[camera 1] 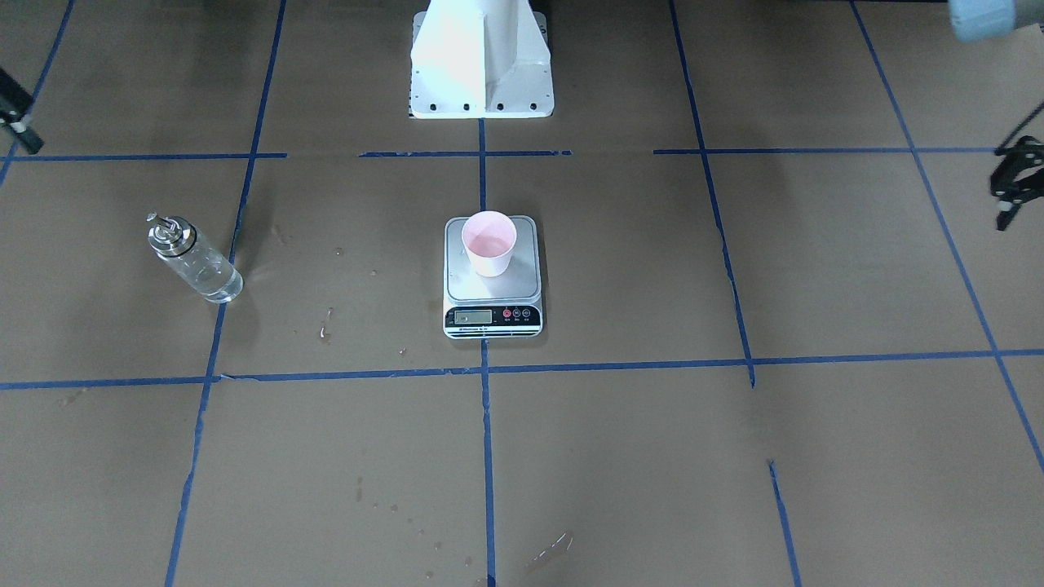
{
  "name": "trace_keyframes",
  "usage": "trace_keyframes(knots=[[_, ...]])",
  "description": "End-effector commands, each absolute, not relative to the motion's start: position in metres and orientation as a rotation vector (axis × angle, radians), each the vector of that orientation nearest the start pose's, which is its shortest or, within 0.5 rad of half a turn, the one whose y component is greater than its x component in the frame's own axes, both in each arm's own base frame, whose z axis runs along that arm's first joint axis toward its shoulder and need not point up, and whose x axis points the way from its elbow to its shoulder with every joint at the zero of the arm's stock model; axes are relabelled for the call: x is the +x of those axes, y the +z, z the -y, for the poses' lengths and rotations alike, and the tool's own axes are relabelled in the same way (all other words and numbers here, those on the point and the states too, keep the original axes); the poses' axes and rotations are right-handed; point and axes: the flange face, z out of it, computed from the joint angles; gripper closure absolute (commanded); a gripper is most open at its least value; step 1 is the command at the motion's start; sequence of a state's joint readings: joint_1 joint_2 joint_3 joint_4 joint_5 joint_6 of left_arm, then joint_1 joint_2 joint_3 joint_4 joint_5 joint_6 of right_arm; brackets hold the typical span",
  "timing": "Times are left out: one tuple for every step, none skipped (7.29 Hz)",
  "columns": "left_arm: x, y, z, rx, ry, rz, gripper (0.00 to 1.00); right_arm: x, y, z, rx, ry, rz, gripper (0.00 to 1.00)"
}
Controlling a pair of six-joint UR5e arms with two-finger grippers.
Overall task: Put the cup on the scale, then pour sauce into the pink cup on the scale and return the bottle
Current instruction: 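Reach the right gripper to the glass sauce dispenser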
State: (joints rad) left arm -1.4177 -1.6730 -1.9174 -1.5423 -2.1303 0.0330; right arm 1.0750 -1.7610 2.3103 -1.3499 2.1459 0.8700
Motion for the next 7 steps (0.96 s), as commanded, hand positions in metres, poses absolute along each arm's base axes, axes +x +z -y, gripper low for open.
trace_keyframes(knots=[[-0.076, 0.56, 0.506, 0.213, 0.134, -0.672, 0.0, -0.204, 0.331, 0.331, 0.239, 0.216, 0.868, 0.0], [-0.101, 0.597, 0.474, 0.214, 0.189, -0.721, 0.0, -0.244, 0.326, 0.308, 0.278, 0.236, 0.866, 0.0], [-0.103, 0.608, 0.455, 0.193, 0.181, -0.761, 0.0, -0.279, 0.325, 0.282, 0.333, 0.253, 0.867, 0.0], [-0.099, 0.618, 0.447, 0.138, 0.088, -0.817, 0.0, -0.294, 0.326, 0.269, 0.354, 0.243, 0.862, 0.0], [-0.097, 0.615, 0.439, 0.109, -0.001, -0.824, 0.0, -0.308, 0.335, 0.257, 0.409, 0.265, 0.874, 0.0], [-0.096, 0.615, 0.44, 0.111, 0.004, -0.824, 0.0, -0.327, 0.365, 0.247, 0.513, 0.284, 0.882, 0.0], [-0.096, 0.613, 0.441, 0.125, 0.009, -0.823, 0.0, -0.346, 0.411, 0.251, 0.579, 0.295, 0.875, 0.0]])
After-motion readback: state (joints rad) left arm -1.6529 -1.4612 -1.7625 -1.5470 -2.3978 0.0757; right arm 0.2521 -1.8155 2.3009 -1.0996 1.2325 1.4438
